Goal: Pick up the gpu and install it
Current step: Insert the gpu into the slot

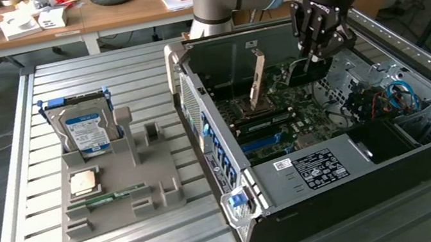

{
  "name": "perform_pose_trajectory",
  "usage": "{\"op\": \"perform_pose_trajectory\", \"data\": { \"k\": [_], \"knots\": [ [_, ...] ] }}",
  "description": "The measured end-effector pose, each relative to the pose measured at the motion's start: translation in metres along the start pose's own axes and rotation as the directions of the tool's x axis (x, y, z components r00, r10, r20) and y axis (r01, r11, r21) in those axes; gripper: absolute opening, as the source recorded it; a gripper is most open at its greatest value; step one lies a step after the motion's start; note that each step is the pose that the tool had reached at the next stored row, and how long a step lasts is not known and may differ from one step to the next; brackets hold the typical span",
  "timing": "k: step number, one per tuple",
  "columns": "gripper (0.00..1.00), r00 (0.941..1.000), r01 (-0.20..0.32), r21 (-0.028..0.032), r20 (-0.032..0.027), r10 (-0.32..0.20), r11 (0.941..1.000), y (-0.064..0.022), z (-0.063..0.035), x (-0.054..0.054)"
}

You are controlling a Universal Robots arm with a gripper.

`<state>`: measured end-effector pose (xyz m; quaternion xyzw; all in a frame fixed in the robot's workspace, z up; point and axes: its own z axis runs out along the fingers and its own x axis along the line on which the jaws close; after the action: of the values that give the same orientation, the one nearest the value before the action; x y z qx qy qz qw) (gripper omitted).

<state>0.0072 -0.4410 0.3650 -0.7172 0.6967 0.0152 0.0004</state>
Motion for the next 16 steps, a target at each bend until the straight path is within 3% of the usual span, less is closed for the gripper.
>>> {"op": "perform_pose_trajectory", "data": {
  "k": [13,16],
  "knots": [
    [0.26,1.0000,0.000,0.0000,0.0000,0.000,1.0000,0.0001,0.0000,0.0000],
    [0.26,1.0000,0.000,-0.0001,-0.0001,0.000,1.0000,0.0033,0.0000,-0.0001]
  ]
}}
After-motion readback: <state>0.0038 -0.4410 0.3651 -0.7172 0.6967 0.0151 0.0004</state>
